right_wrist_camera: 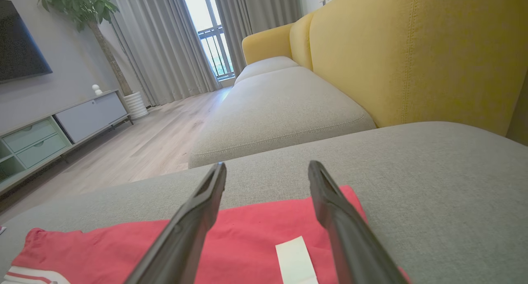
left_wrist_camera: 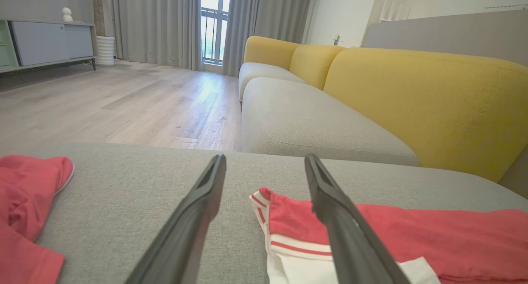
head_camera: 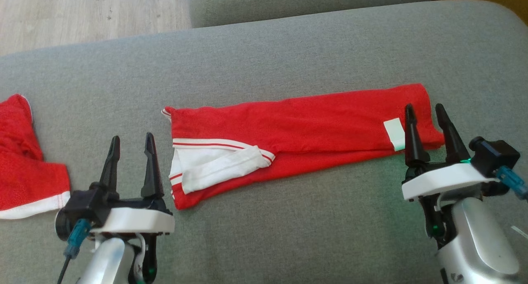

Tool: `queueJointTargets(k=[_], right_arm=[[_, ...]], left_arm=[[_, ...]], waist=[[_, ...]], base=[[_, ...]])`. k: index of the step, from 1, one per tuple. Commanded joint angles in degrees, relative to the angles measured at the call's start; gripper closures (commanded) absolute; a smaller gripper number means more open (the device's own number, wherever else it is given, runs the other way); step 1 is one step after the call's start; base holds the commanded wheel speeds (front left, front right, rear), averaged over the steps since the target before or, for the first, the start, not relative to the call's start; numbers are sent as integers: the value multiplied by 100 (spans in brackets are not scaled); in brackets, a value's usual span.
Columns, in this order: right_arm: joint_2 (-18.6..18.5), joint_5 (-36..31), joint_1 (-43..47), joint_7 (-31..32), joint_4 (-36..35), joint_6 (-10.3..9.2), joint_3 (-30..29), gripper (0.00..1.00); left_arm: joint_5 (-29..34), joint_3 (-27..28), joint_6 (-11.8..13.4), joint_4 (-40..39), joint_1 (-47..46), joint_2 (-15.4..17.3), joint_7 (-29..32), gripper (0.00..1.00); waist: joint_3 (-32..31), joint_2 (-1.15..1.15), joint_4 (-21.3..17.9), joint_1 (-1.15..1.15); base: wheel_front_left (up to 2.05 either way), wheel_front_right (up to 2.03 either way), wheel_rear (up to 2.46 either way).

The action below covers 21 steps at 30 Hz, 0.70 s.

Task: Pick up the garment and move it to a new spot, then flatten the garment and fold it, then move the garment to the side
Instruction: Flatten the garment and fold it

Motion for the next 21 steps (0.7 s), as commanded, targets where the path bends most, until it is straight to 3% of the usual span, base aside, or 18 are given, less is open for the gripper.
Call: queueJointTargets(k=[1,8,17,21], right_arm=[[41,-60,-132,-4,-234,39,58,0],[55,-233,-239,214,-147,39,-130,0],[258,-637,-821,834,989,39,-1661,0],[280,-607,-1089,960,1591,39,-1992,0]], left_arm=[[138,326,-120,-98,-200,-1,-30,0],[453,491,-383,35,-293,-272,-30,0],[765,656,-696,265,-471,-518,-30,0],[875,680,-810,351,-542,-616,-30,0]], waist=[[16,0,4,0],[171,0,36,0],[513,0,166,0],[635,0,230,0]], base=[[0,0,0],[0,0,0],[0,0,0],[0,0,0]])
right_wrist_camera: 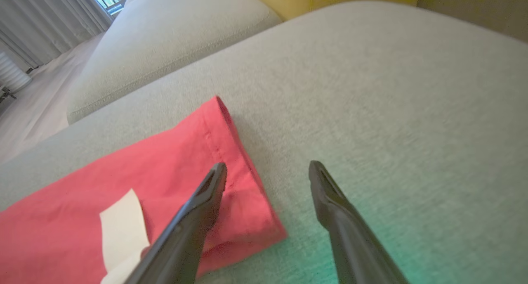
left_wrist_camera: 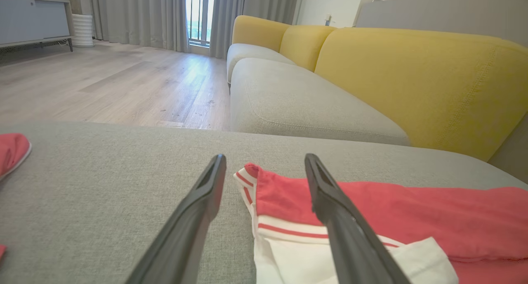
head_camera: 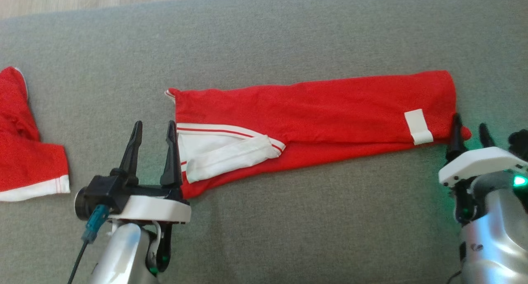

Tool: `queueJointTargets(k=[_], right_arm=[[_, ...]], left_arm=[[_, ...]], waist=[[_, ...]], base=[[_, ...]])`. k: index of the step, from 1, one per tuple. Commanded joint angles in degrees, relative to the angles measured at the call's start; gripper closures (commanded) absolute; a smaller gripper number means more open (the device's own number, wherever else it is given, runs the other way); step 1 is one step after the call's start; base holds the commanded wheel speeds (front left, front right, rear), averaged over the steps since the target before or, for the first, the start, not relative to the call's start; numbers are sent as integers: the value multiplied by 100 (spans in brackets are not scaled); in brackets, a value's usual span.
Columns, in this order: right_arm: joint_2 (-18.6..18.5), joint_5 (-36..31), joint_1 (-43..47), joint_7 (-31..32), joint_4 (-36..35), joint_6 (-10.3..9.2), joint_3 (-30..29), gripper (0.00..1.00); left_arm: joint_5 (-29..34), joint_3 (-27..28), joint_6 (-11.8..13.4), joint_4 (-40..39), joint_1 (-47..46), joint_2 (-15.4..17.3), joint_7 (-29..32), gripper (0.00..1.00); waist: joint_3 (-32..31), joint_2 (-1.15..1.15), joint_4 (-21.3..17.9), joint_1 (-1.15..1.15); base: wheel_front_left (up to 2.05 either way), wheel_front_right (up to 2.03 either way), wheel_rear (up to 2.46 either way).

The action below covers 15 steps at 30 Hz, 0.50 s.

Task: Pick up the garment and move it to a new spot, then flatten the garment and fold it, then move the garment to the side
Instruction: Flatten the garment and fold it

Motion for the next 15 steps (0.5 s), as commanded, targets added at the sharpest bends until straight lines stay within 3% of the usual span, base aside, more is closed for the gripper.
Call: queueJointTargets(k=[1,11,12,13,15], right_arm=[[37,47,-206,-2,-11,39,152,0],[39,274,-594,-187,1183,39,423,0],[39,297,-624,-216,1254,39,470,53],[39,311,-651,-251,1313,39,521,100],[39,288,-694,-366,1366,39,607,100]], left_arm=[[65,244,-48,-122,-196,21,-29,0],[251,422,-207,-7,-288,-107,-29,0],[265,443,-219,4,-293,-112,-29,0],[280,464,-230,13,-296,-118,-29,0],[317,501,-249,24,-297,-128,-29,0]], waist=[[50,0,34,0],[167,0,22,0],[166,0,13,0],[163,0,3,0],[146,0,-20,0]], base=[[0,0,0],[0,0,0],[0,0,0],[0,0,0],[0,0,0]])
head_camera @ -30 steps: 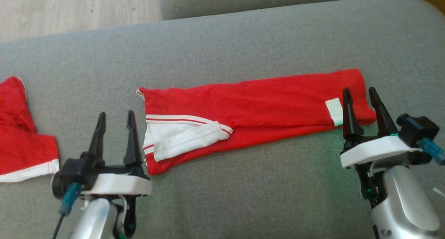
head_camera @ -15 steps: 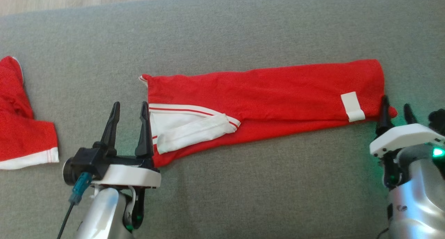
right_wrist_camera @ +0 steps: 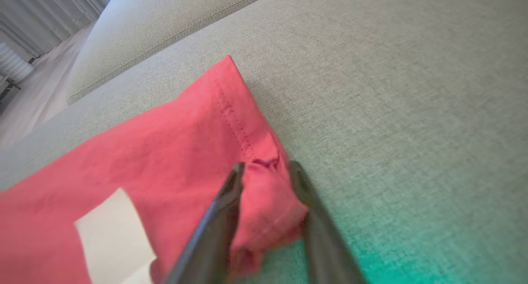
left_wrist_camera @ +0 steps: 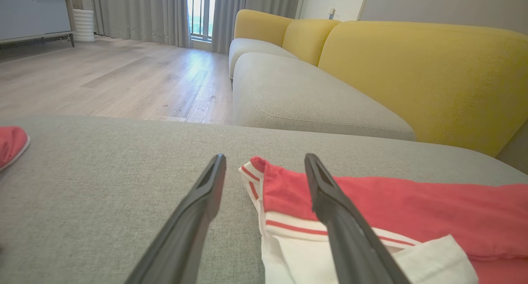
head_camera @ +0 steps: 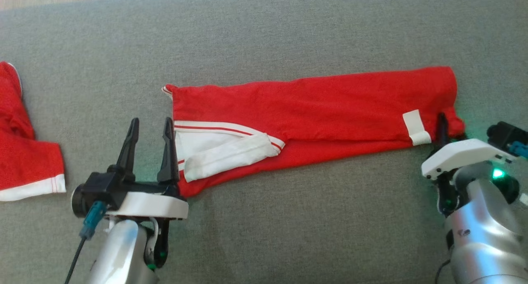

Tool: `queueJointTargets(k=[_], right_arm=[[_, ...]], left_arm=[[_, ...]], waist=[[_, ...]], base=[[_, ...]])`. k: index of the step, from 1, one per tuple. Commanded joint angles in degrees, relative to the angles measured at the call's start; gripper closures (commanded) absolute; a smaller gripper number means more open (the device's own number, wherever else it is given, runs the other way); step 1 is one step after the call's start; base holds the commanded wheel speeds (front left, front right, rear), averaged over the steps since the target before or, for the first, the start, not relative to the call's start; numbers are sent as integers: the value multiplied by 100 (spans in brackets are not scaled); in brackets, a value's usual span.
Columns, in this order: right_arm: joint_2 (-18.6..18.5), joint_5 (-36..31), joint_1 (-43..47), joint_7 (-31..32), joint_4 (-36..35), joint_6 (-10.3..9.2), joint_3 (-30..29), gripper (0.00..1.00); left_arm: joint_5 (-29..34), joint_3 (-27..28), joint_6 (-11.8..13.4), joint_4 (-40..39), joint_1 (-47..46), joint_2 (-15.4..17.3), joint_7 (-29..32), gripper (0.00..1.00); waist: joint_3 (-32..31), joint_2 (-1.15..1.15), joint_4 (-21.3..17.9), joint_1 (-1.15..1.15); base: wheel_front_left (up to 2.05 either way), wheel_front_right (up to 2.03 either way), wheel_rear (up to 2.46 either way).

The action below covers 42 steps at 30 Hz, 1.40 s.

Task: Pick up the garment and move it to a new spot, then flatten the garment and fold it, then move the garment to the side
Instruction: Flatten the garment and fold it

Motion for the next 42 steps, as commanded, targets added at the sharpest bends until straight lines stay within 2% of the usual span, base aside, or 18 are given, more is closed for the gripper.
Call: queueJointTargets(k=[1,7,12,17,20,23,26,31,38,42], right_arm=[[90,-32,-24,-53,15,40,197,100],[36,-263,-97,-267,-54,40,-186,100],[-343,-543,-120,-332,-83,40,-720,100],[-562,-878,-180,-413,-117,40,-1231,100],[-487,-1050,-266,-419,-184,40,-1413,100],[-285,-1129,-350,-405,-337,40,-1352,100],[-79,-1064,-403,-369,-566,40,-1118,100],[80,-666,-314,-204,-1034,40,-355,100],[89,859,50,26,-1613,40,1510,100],[89,1316,109,78,-1794,40,2287,100]], left_arm=[[72,219,-20,-142,-202,24,-29,0],[149,308,-88,-172,-139,-22,-29,0],[180,367,-123,-165,-75,-63,-29,0],[191,423,-148,-167,-28,-87,-29,0],[202,461,-162,-157,11,-102,-29,0],[206,509,-165,-159,41,-116,-29,0],[208,535,-173,-142,72,-129,-29,0],[198,571,-183,-122,123,-149,-29,0],[168,593,-199,-112,251,-166,-29,0],[139,683,-202,-85,349,-169,-29,0]], waist=[[-19,0,-20,0],[-147,0,-71,0],[-277,0,-77,0],[-367,0,-72,0],[-430,0,-72,0],[-484,0,-80,0],[-559,0,-84,0],[-731,0,-40,0],[-918,0,90,0],[-942,0,192,0]], base=[[0,0,0],[0,0,0],[0,0,0],[0,0,0],[0,0,0],[0,0,0],[0,0,0],[0,0,0],[0,0,0],[0,0,0]])
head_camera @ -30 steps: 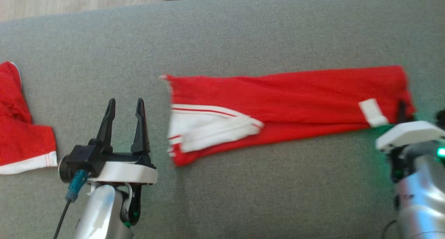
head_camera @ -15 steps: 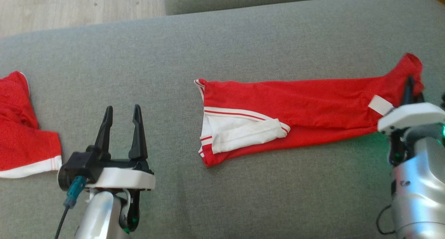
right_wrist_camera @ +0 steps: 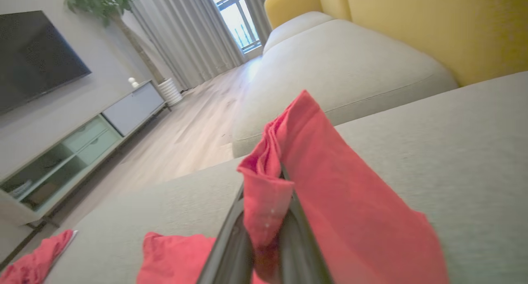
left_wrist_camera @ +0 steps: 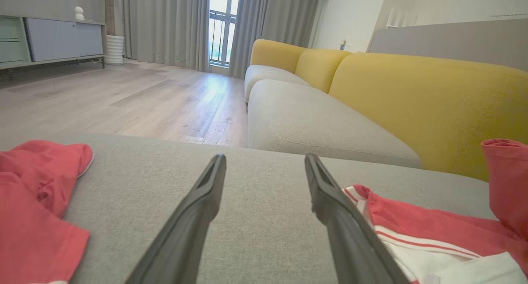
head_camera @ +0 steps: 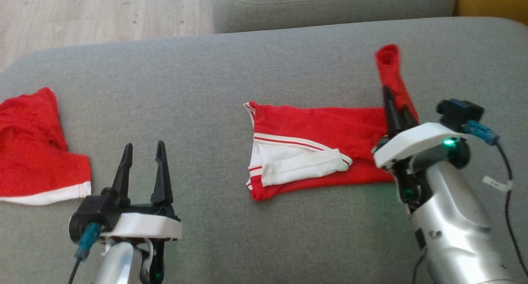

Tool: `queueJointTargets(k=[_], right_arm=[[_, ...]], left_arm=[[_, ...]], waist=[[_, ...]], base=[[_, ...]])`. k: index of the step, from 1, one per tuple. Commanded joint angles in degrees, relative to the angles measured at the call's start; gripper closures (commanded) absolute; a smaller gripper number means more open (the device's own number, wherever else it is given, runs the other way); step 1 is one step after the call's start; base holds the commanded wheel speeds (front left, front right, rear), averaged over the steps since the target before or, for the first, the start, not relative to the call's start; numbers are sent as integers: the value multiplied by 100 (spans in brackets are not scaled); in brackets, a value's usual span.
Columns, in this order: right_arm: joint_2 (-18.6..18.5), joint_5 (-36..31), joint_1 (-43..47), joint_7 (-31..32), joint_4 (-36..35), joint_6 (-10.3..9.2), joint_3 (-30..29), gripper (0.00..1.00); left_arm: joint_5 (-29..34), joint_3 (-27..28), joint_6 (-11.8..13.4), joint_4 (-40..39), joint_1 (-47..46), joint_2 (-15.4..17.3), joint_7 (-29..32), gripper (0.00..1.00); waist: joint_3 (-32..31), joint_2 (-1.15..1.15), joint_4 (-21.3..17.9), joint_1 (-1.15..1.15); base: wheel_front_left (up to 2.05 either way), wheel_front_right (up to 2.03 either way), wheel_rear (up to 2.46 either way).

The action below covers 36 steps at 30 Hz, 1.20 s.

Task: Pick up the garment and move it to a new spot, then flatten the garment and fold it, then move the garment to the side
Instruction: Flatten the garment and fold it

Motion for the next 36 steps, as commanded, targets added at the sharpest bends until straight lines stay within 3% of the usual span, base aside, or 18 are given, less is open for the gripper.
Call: queueJointTargets(k=[1,12,36], right_arm=[[51,181,-160,4,-257,39,306,100],[52,909,-175,8,-282,39,1930,100],[52,1928,-449,-348,458,39,3434,100]], left_arm=[[-13,249,0,-155,-100,21,-30,0],[-20,255,-26,-132,-22,12,-30,0],[-105,158,-12,-82,-101,7,-30,0]], waist=[[-12,0,76,0],[-20,0,374,0],[117,0,791,0]], base=[[0,0,0],[0,0,0],[0,0,0]])
